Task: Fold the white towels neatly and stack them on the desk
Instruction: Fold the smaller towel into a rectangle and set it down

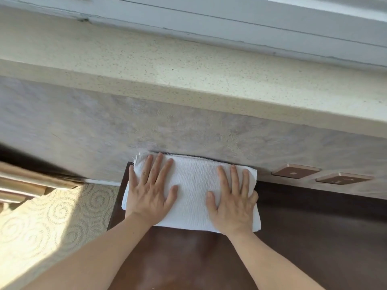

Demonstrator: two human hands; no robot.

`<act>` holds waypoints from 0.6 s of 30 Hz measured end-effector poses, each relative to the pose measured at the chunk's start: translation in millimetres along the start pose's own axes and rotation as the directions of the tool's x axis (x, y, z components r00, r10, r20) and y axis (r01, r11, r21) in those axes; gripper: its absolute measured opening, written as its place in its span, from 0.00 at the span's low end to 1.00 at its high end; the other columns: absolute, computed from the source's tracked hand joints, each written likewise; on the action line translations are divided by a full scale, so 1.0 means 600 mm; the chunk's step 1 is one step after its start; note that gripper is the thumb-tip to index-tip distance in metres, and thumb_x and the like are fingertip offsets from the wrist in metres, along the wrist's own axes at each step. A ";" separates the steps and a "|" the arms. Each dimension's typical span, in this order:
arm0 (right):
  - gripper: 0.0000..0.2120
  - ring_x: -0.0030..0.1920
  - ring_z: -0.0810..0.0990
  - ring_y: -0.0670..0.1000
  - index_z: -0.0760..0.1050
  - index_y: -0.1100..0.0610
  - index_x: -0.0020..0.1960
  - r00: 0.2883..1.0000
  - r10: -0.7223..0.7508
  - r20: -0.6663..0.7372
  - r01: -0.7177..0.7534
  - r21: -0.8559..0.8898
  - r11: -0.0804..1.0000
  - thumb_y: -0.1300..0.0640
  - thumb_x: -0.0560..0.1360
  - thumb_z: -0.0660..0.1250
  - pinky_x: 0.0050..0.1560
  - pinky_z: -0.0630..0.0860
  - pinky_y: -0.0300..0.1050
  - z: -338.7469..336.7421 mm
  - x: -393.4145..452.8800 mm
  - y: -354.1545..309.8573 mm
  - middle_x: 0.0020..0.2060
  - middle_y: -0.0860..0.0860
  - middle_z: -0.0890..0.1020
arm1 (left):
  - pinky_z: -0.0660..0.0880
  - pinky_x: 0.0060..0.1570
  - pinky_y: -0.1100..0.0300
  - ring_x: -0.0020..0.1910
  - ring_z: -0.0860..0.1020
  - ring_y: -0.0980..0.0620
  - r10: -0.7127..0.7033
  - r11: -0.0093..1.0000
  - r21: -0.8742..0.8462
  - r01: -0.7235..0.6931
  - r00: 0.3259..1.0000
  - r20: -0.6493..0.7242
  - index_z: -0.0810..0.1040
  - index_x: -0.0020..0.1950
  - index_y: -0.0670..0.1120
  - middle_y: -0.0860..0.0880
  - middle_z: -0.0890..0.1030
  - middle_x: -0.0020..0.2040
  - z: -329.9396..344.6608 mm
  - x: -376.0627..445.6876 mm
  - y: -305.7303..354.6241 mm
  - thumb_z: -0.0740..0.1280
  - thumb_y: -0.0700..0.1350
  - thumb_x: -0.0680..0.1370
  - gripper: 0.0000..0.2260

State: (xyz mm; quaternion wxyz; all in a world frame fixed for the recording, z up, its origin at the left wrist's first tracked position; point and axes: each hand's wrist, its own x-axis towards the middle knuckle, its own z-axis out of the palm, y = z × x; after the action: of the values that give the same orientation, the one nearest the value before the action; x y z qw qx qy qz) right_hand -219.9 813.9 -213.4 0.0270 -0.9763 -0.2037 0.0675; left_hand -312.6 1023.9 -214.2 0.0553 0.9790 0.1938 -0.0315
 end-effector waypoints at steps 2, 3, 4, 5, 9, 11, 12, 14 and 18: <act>0.36 0.81 0.48 0.62 0.46 0.45 0.82 1.000 -0.002 0.000 0.002 0.013 1.000 0.34 0.78 0.48 0.62 0.67 0.65 0.002 -0.001 -0.001 0.82 0.52 0.53 | 0.50 0.75 0.34 0.82 0.44 0.49 0.008 1.000 -0.005 -0.008 1.000 -0.008 0.49 0.83 0.53 0.50 0.48 0.83 0.001 -0.001 -0.001 0.40 0.65 0.81 0.32; 0.36 0.81 0.48 0.61 0.45 0.45 0.82 1.000 -0.001 -0.005 0.002 0.016 1.000 0.34 0.78 0.48 0.62 0.67 0.66 0.001 -0.001 -0.001 0.82 0.52 0.52 | 0.50 0.75 0.34 0.82 0.44 0.48 0.007 1.000 -0.007 -0.008 1.000 -0.018 0.49 0.83 0.53 0.50 0.48 0.83 0.002 -0.002 -0.001 0.40 0.65 0.81 0.32; 0.36 0.81 0.47 0.61 0.45 0.44 0.82 1.000 -0.002 -0.007 0.002 0.019 1.000 0.34 0.78 0.48 0.63 0.66 0.66 -0.001 0.000 -0.002 0.82 0.51 0.52 | 0.50 0.75 0.34 0.82 0.45 0.48 0.006 1.000 -0.009 -0.006 1.000 -0.026 0.50 0.83 0.53 0.50 0.48 0.83 0.002 -0.002 -0.002 0.40 0.65 0.81 0.32; 0.35 0.81 0.47 0.60 0.45 0.44 0.82 1.000 0.002 -0.005 -0.002 0.025 1.000 0.34 0.78 0.48 0.64 0.66 0.66 -0.001 0.000 -0.002 0.82 0.51 0.52 | 0.50 0.75 0.34 0.82 0.45 0.48 0.010 1.000 -0.009 -0.010 1.000 -0.026 0.50 0.83 0.53 0.50 0.49 0.83 0.001 -0.001 -0.002 0.40 0.65 0.81 0.32; 0.34 0.81 0.43 0.58 0.44 0.42 0.81 0.999 0.003 0.032 -0.005 0.055 0.998 0.33 0.79 0.46 0.69 0.62 0.66 -0.014 -0.004 -0.004 0.82 0.49 0.49 | 0.48 0.76 0.34 0.81 0.45 0.49 0.006 1.000 0.011 -0.006 1.000 -0.016 0.50 0.83 0.54 0.51 0.49 0.83 0.001 -0.002 -0.001 0.41 0.65 0.82 0.31; 0.34 0.81 0.39 0.55 0.41 0.41 0.81 0.999 -0.021 0.038 0.018 0.078 0.997 0.33 0.79 0.45 0.73 0.55 0.69 -0.028 -0.005 -0.003 0.82 0.47 0.45 | 0.47 0.76 0.33 0.81 0.47 0.49 0.022 1.000 0.019 -0.021 0.997 -0.070 0.54 0.82 0.51 0.49 0.54 0.82 -0.006 -0.007 -0.002 0.45 0.62 0.83 0.29; 0.34 0.81 0.37 0.55 0.40 0.41 0.81 0.999 -0.031 0.042 0.027 0.082 0.996 0.33 0.79 0.45 0.74 0.49 0.70 -0.037 -0.003 -0.004 0.82 0.47 0.43 | 0.47 0.76 0.33 0.81 0.49 0.49 0.049 0.999 0.011 -0.048 0.991 -0.124 0.59 0.81 0.49 0.48 0.58 0.81 -0.013 -0.006 0.001 0.47 0.59 0.83 0.28; 0.36 0.81 0.38 0.54 0.42 0.45 0.82 0.998 -0.067 -0.018 0.068 0.062 0.996 0.35 0.79 0.48 0.76 0.40 0.70 -0.055 0.000 -0.012 0.82 0.49 0.43 | 0.47 0.76 0.34 0.80 0.54 0.49 0.156 0.986 -0.019 -0.166 0.956 -0.249 0.67 0.78 0.46 0.47 0.63 0.79 -0.031 -0.001 0.016 0.52 0.53 0.82 0.26; 0.32 0.81 0.53 0.53 0.51 0.50 0.82 0.951 -0.296 -0.090 0.305 0.107 0.946 0.42 0.81 0.52 0.78 0.46 0.56 -0.051 -0.013 -0.038 0.81 0.50 0.52 | 0.51 0.76 0.42 0.79 0.58 0.49 0.400 0.907 -0.035 -0.419 0.886 -0.235 0.69 0.77 0.47 0.48 0.67 0.78 -0.041 -0.001 0.073 0.54 0.49 0.80 0.24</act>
State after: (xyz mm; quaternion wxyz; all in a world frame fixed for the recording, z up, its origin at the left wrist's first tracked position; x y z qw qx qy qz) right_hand -231.8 831.2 -180.5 0.1029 -0.9323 -0.3444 0.0389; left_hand -295.3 986.2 -185.6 0.0802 0.9918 -0.0112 0.0991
